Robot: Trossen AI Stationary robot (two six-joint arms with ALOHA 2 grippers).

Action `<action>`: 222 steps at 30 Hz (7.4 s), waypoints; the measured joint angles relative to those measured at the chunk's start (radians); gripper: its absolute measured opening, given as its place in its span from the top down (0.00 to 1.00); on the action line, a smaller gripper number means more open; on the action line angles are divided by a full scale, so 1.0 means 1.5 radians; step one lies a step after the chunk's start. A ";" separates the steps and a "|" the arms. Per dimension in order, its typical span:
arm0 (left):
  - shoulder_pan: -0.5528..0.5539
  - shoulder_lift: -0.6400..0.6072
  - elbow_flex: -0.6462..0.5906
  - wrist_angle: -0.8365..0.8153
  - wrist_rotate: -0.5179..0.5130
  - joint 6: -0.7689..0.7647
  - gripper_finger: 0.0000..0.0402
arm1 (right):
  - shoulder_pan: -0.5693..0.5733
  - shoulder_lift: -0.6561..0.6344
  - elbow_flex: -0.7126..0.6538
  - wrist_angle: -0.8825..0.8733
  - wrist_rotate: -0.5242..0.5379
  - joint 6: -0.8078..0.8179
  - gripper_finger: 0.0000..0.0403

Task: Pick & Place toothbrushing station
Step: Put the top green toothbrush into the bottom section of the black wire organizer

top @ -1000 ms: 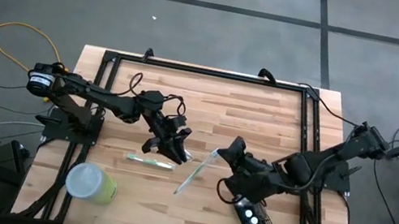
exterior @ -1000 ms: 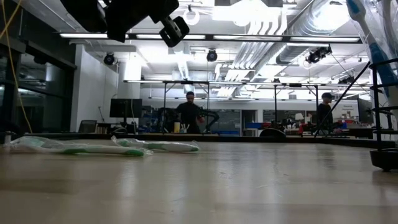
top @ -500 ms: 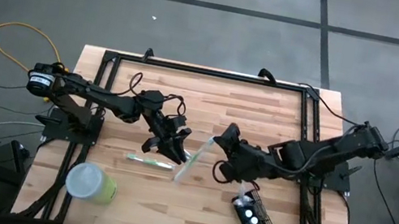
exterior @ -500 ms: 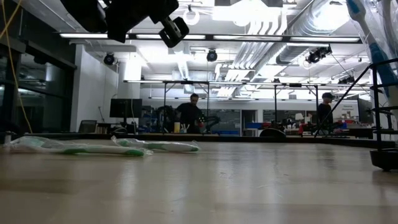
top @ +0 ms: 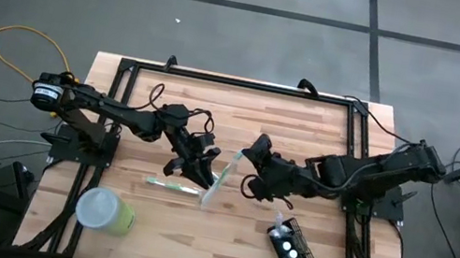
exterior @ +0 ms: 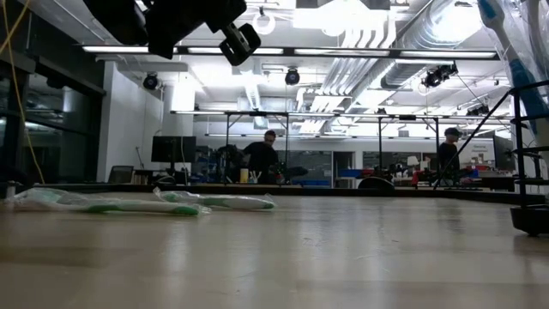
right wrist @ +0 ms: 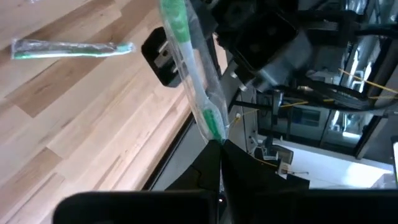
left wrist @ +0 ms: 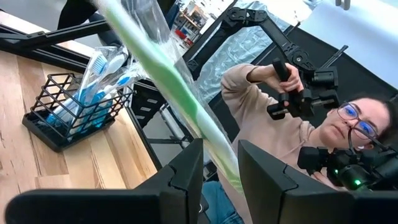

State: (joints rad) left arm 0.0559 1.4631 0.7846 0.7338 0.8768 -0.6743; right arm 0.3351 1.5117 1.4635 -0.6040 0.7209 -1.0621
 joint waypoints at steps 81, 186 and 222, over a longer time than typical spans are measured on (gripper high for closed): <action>0.017 0.015 -0.001 -0.020 -0.099 0.010 0.77 | -0.014 0.044 0.000 0.082 0.044 -0.057 0.99; -0.224 0.014 0.034 -0.101 -0.457 0.381 0.96 | 0.082 0.043 -0.001 0.160 -0.220 0.818 0.68; -0.228 0.015 0.035 -0.171 -0.459 0.375 0.96 | 0.029 0.101 0.000 0.206 -0.380 0.849 0.68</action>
State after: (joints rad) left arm -0.2863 1.4857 0.8368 0.4778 0.1879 -0.1123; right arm 0.3786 1.6628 1.4631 -0.2951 0.1506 0.2119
